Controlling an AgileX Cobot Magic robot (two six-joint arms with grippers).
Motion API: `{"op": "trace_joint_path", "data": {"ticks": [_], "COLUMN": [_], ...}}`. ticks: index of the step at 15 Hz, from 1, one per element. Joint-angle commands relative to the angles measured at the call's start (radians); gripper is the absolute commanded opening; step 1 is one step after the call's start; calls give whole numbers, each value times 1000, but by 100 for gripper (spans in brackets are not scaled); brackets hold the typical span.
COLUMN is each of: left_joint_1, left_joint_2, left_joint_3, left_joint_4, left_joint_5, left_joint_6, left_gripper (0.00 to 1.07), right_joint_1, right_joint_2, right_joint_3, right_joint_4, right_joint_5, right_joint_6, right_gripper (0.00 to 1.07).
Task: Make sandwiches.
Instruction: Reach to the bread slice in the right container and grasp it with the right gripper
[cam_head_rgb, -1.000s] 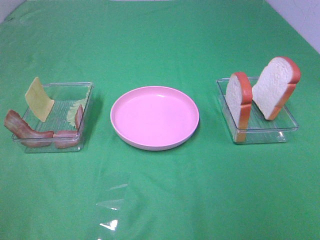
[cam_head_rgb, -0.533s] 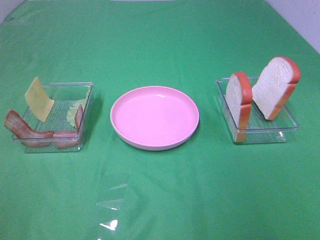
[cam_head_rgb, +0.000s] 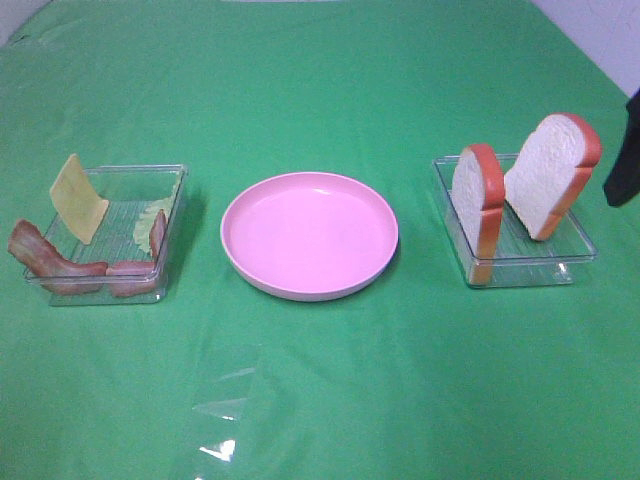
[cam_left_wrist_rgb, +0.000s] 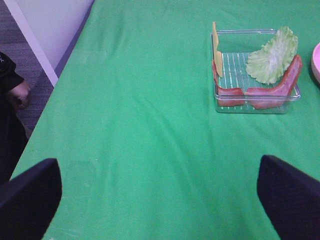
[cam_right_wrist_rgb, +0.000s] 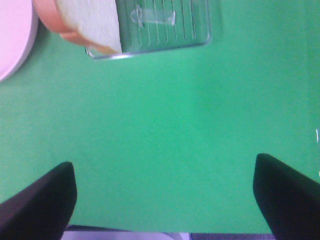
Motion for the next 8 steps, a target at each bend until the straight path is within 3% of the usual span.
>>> {"op": "trace_joint_path", "data": {"ticks": [1, 6, 8], "left_joint_1": [3, 3, 3], "left_joint_2": [-15, -15, -15], "left_joint_3": [4, 4, 4], "left_joint_4": [-1, -1, -1], "left_joint_5": [-7, -7, -7], "left_joint_6": [0, 0, 0], "left_gripper": [102, 102, 102], "right_joint_1": [-3, 2, 59], "right_joint_2": [131, 263, 296], "right_joint_3": [-123, -276, -305], "right_joint_4": [29, 75, 83], "right_joint_5": [11, 30, 23], "right_joint_6": [-7, -12, 7], "right_gripper": [91, 91, 91]}}
